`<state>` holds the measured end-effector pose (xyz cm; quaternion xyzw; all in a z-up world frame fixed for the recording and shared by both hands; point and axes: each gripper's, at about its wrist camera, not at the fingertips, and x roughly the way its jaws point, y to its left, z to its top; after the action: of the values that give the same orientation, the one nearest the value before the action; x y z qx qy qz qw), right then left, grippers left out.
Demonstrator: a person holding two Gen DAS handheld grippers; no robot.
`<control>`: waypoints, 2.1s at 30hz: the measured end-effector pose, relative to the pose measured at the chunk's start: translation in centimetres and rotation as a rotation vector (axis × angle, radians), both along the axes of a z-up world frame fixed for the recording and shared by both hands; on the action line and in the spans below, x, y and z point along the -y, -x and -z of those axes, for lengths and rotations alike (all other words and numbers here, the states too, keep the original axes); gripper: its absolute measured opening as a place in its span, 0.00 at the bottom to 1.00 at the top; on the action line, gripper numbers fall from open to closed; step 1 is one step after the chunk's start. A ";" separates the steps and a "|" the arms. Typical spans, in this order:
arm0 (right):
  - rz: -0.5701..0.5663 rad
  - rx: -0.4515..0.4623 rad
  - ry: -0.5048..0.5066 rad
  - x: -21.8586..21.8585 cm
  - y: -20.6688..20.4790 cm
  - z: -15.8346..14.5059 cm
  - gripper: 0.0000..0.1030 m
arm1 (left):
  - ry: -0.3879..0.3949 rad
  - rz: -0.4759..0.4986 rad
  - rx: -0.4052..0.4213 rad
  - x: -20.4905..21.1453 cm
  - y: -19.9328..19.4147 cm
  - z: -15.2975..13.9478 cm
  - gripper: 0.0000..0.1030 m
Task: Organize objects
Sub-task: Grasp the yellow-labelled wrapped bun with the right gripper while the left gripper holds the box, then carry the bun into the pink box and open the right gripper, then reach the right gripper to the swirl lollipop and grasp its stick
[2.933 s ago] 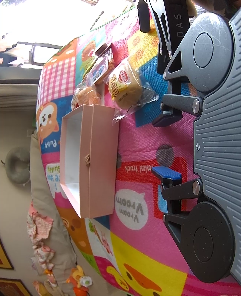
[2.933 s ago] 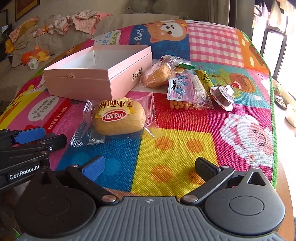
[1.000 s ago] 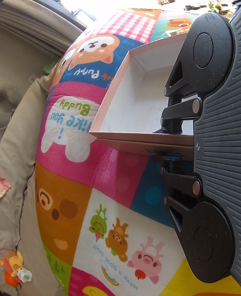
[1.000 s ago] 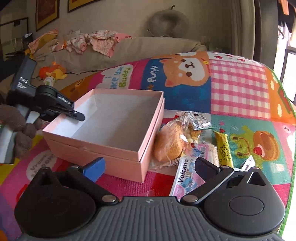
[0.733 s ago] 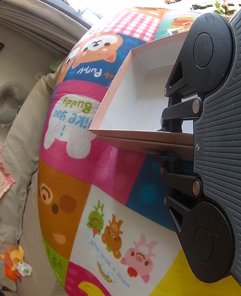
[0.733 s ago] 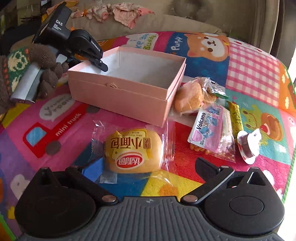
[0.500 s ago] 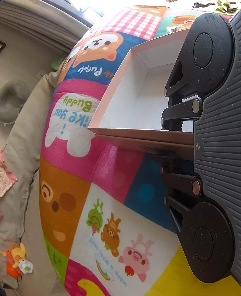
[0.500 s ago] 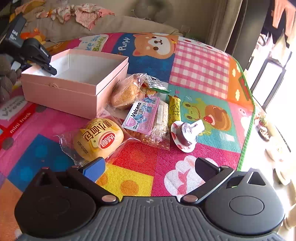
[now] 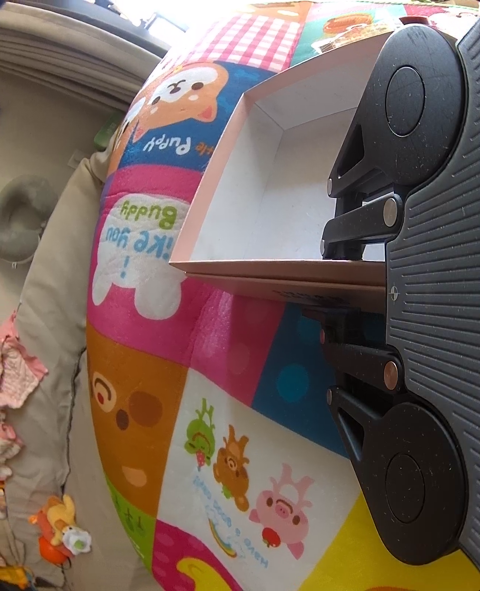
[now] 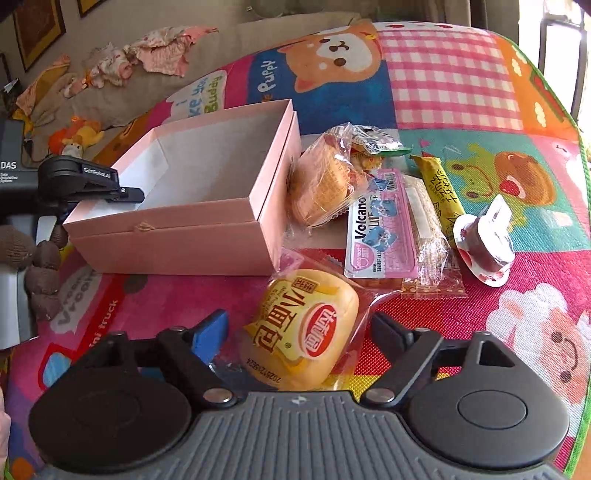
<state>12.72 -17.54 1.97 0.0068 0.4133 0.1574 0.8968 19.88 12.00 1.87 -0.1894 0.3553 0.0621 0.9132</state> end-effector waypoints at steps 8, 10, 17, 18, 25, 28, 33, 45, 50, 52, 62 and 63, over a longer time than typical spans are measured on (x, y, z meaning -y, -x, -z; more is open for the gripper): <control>-0.005 0.034 0.046 4.0 3.6 -4.1 0.54 | -0.099 0.035 -0.037 1.0 -0.6 -0.4 0.12; -0.006 0.070 0.024 4.7 4.1 -5.7 0.54 | -0.125 0.053 -0.055 1.2 -0.9 -0.4 0.12; -0.021 0.187 -0.017 4.2 1.1 -9.7 0.54 | -0.201 0.105 -0.078 1.8 -1.4 -0.5 0.11; -0.030 0.200 -0.019 3.8 0.5 -10.0 0.54 | -0.211 0.116 -0.084 1.9 -1.5 -0.7 0.11; -0.087 0.198 -0.070 -0.7 -5.4 -10.1 0.54 | -0.197 0.135 -0.070 1.4 -1.8 -0.8 0.10; -0.114 0.221 -0.087 -3.0 -7.6 -10.3 0.54 | -0.185 0.143 -0.076 1.2 -1.8 -0.2 0.11; -0.202 0.231 -0.152 -7.7 -12.2 -9.6 0.60 | -0.173 0.133 -0.071 1.1 -1.6 -0.1 0.11; -0.027 0.223 0.042 1.1 -7.9 -6.4 0.74 | -0.172 0.123 -0.063 1.3 -1.3 -0.2 0.11; 0.085 0.152 0.067 7.0 -4.4 -3.8 0.74 | -0.186 0.143 -0.079 1.3 -1.6 -0.3 0.11; 0.128 0.135 0.035 8.7 -3.5 -3.0 0.76 | -0.198 0.151 -0.085 1.4 -1.7 -0.3 0.11; 0.178 0.137 0.011 10.3 -2.3 -1.9 0.81 | -0.219 0.164 -0.076 1.6 -1.7 -0.2 0.11; 0.177 0.136 0.015 10.2 -2.2 -1.8 0.82 | -0.212 0.162 -0.074 1.5 -1.6 -0.2 0.11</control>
<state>14.87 -27.79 3.78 0.0260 0.3506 0.0745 0.9332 21.52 10.47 2.11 -0.0602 0.3944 0.0323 0.9164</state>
